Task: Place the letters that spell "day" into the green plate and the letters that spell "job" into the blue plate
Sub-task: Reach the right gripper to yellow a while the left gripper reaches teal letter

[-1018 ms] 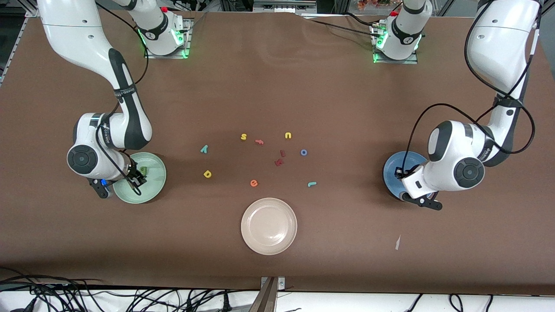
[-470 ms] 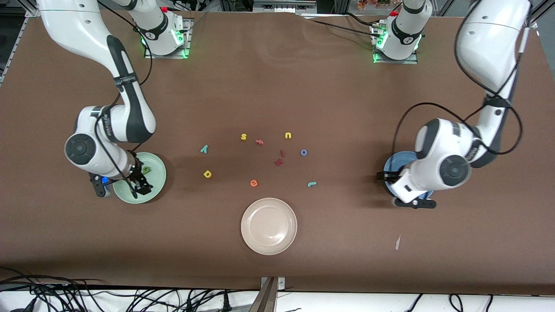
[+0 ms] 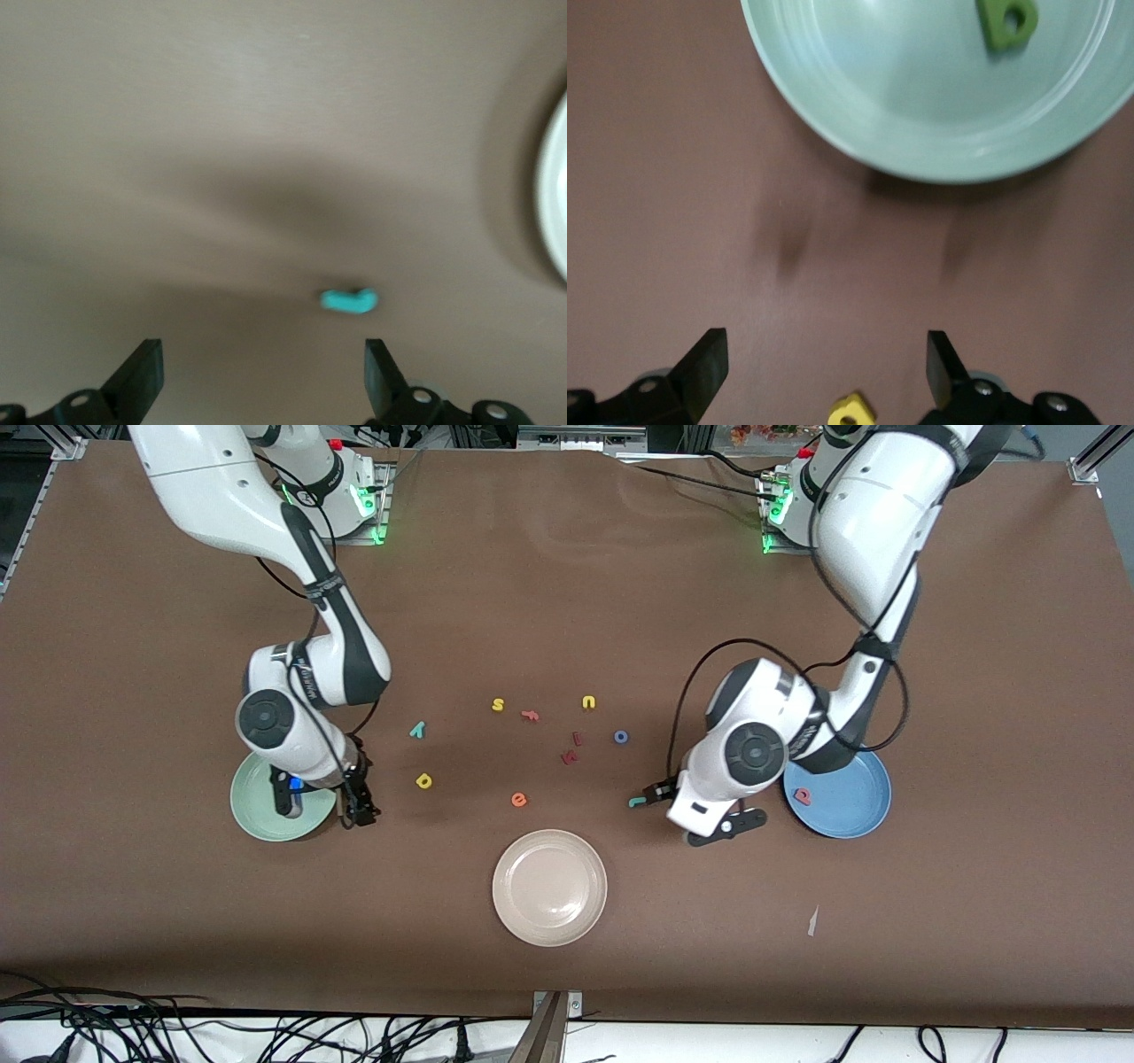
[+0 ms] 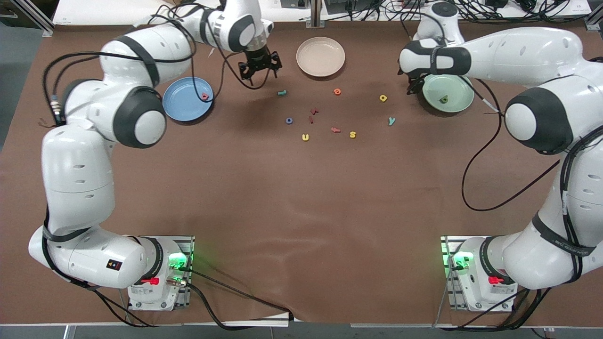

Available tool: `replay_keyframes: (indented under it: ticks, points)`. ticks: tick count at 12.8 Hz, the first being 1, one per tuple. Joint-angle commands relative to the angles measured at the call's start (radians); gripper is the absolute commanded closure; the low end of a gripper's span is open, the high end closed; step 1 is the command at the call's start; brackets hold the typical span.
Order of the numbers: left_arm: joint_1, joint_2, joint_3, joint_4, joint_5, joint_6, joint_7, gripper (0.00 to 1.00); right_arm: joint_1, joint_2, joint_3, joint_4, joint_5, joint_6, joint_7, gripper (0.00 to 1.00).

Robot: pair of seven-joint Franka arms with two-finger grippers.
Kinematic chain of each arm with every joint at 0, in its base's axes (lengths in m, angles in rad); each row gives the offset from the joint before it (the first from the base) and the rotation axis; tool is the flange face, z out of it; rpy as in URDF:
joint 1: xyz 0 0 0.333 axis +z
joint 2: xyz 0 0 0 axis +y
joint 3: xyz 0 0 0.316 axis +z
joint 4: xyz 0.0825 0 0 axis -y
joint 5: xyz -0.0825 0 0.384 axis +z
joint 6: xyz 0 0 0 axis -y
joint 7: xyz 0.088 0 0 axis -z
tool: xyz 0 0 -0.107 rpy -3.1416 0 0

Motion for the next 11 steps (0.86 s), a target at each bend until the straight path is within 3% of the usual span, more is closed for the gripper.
replay_keyframes:
  ticks: [1, 4, 6, 11]
  points:
    - [-0.073, 0.152, 0.062, 0.207, -0.023, -0.025, -0.072, 0.0, 0.035, 0.017, -0.003, -0.005, 0.009, 0.048, 0.087, 0.01]
    - [-0.147, 0.202, 0.128, 0.238, -0.023, 0.034, -0.129, 0.0, 0.055, 0.037, -0.003, -0.005, 0.009, 0.078, 0.102, 0.01]
    - [-0.15, 0.203, 0.129, 0.237, -0.023, 0.034, -0.131, 0.01, 0.07, 0.062, -0.003, -0.005, 0.009, 0.088, 0.102, 0.01]
    - [-0.153, 0.202, 0.126, 0.217, -0.023, 0.038, -0.174, 0.21, 0.089, 0.076, -0.003, -0.008, 0.025, 0.087, 0.122, 0.01]
